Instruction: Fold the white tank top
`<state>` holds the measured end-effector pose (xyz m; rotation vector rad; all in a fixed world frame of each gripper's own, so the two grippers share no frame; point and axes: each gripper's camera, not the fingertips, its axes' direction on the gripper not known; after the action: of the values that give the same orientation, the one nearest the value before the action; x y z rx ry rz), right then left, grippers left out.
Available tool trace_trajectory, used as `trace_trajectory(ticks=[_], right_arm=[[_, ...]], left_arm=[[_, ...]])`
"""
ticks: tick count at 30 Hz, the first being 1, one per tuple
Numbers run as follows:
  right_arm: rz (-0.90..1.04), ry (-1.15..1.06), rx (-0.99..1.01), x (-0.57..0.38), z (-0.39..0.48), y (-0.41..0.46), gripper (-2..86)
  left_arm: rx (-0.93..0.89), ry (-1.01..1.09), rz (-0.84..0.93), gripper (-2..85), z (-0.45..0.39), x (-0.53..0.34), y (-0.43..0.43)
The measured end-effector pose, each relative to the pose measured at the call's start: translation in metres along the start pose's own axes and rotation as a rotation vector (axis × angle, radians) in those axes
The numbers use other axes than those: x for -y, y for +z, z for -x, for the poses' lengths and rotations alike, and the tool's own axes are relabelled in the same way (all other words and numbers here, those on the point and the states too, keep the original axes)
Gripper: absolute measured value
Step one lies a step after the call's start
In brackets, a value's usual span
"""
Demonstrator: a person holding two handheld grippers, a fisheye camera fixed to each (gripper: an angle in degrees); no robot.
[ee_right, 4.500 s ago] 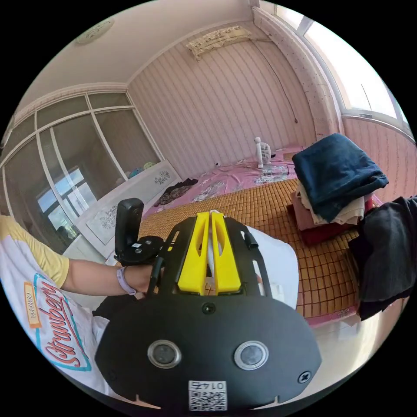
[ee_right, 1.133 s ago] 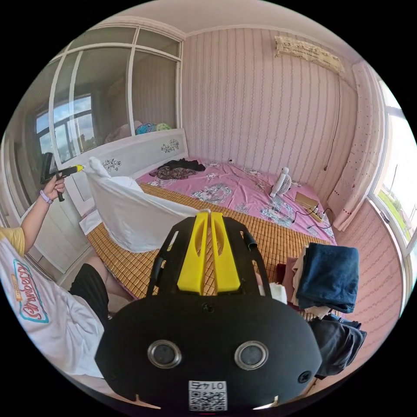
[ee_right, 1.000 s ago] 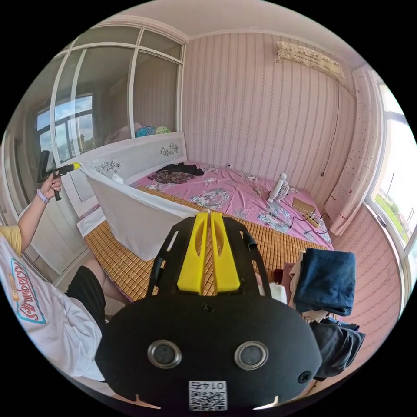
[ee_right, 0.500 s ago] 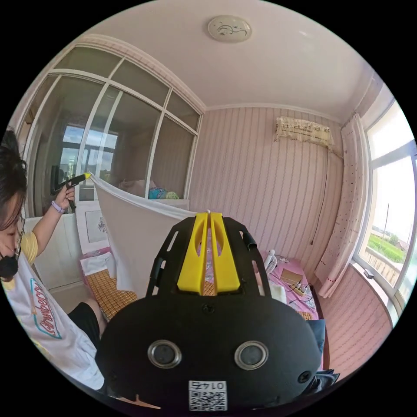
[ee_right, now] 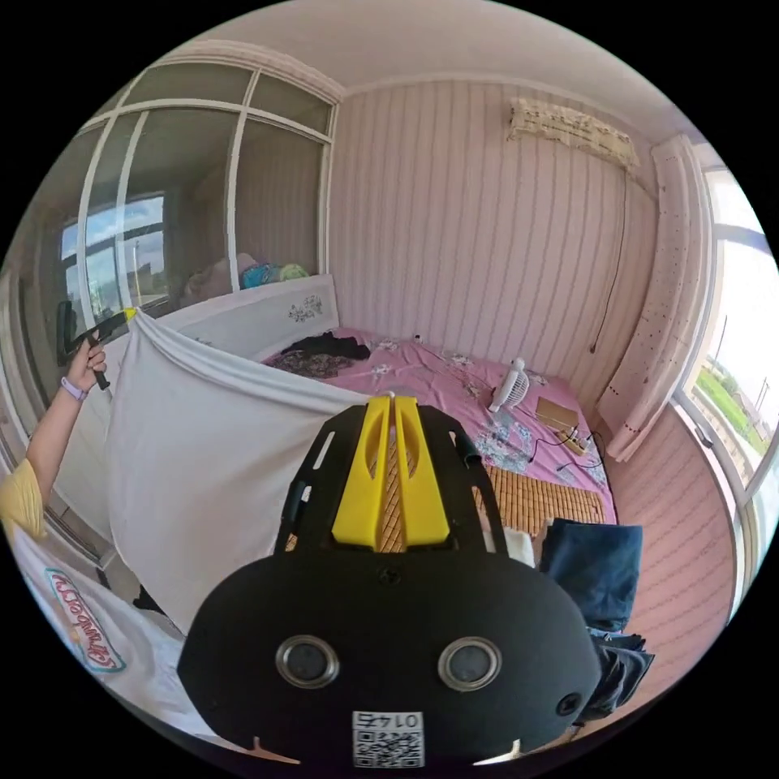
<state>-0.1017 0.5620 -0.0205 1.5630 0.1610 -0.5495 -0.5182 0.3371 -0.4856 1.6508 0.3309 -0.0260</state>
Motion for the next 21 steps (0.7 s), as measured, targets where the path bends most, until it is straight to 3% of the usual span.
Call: trace_trajectory(ticks=[2,5,8,10,12,17,21], right_arm=[[0.174,0.069,0.027,-0.013,-0.015,0.069,-0.2],[0.241,0.145,0.053,-0.007,-0.037,0.115,-0.1],[0.000,0.167,0.034,0.039,-0.050,0.074,-0.1],[-0.200,0.200,0.038,0.061,-0.061,0.033,0.0],[-0.284,0.207,0.084,0.063,-0.068,0.017,0.0],[-0.269,0.179,0.160,0.001,-0.081,0.043,0.1],[-0.019,0.269,0.237,-0.113,-0.103,0.125,0.1]], left_arm=[[0.065,0.000,0.181,-1.0,0.003,-0.021,0.081],[0.091,-0.033,0.135,-1.0,0.004,0.002,0.102],[0.120,-0.007,-0.121,-1.0,-0.008,0.039,0.055],[0.080,0.002,-0.222,-1.0,-0.013,0.045,0.030],[0.029,0.024,-0.222,-1.0,-0.016,0.038,0.023],[-0.037,0.056,0.036,-1.0,-0.008,-0.083,0.081],[-0.060,0.024,0.284,-0.9,0.002,-0.215,0.147]])
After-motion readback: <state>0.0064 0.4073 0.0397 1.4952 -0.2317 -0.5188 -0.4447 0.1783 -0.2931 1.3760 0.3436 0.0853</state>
